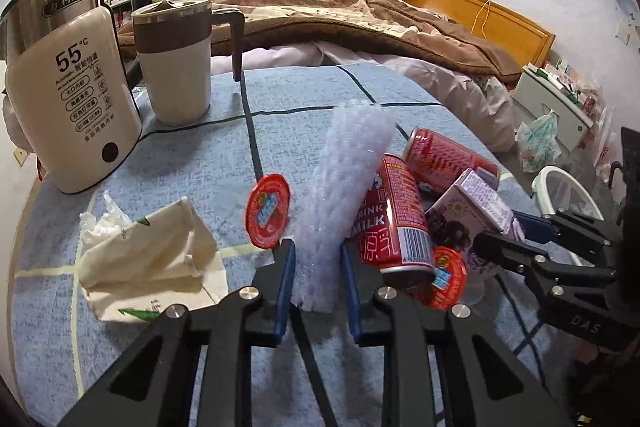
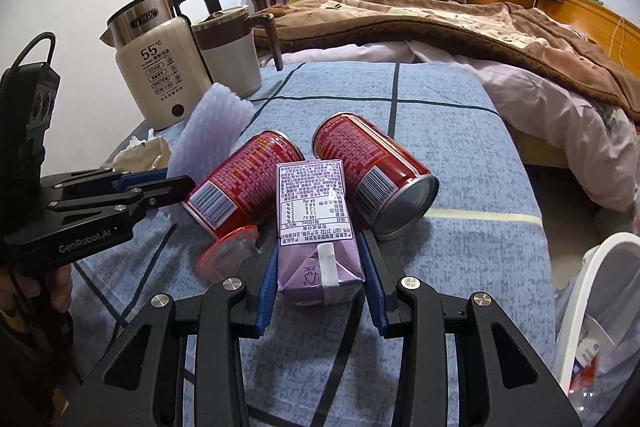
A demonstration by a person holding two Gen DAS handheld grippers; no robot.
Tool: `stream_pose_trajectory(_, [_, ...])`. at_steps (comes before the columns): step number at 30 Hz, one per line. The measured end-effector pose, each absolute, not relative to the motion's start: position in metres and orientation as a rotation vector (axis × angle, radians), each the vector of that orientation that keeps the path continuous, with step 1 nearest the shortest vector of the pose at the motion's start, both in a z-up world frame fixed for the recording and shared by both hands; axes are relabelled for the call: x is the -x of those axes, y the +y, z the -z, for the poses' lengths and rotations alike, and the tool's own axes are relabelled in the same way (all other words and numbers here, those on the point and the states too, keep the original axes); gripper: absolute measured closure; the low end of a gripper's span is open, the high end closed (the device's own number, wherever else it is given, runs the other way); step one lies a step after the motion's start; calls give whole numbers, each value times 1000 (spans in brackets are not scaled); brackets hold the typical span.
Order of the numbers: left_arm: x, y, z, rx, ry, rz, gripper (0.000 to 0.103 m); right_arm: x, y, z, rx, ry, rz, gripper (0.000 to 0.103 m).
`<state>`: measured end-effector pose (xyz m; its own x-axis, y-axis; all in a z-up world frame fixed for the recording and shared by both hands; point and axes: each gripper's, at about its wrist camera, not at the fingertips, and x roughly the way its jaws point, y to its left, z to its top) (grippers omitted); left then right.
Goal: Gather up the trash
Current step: 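Grasp the second foam net with the left tool while the right tool grasps the purple carton, then carry the foam net and purple carton to the white wastebasket and release both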
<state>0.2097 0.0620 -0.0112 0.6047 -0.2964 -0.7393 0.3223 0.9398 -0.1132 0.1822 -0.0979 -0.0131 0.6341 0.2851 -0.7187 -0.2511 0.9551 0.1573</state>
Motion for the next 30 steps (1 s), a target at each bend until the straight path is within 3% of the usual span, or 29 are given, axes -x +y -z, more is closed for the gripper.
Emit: stream_pose_trajectory(30, [-141, 21, -23, 13, 781, 408, 80, -114, -145, -18, -142, 730, -213, 64])
